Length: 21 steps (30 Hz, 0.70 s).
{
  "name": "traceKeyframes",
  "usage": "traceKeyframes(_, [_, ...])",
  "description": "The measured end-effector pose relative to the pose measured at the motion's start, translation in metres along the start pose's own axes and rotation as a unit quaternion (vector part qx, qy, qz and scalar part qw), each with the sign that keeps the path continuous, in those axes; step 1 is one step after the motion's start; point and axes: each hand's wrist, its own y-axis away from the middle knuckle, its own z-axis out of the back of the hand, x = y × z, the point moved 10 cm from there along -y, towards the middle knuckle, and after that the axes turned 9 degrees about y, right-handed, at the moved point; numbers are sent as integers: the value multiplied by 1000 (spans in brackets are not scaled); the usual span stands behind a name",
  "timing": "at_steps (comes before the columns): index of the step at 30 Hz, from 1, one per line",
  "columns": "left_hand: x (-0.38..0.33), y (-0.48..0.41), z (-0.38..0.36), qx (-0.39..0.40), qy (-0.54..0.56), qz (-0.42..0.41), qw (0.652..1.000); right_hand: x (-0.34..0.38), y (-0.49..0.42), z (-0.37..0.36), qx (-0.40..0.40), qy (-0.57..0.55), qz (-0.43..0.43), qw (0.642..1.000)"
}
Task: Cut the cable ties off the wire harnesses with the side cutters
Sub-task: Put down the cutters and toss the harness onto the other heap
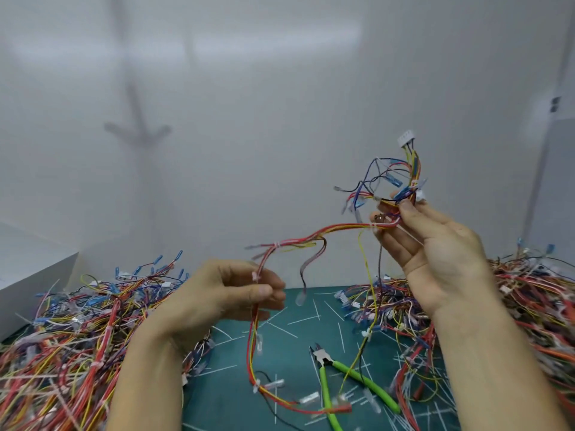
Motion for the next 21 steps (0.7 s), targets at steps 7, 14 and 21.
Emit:
traceKeyframes(7, [5,-11,-2,-19,-3,-10,1000,6,6,-6,-31,-69,26,997])
traceKeyframes(14, [41,-25,7,-54,-179,61,981,7,8,-6,-44,-59,27,997])
traceKeyframes(21, [23,-25,-6,-39,-108,8,993,27,-33,-7,-33,-35,-11,999])
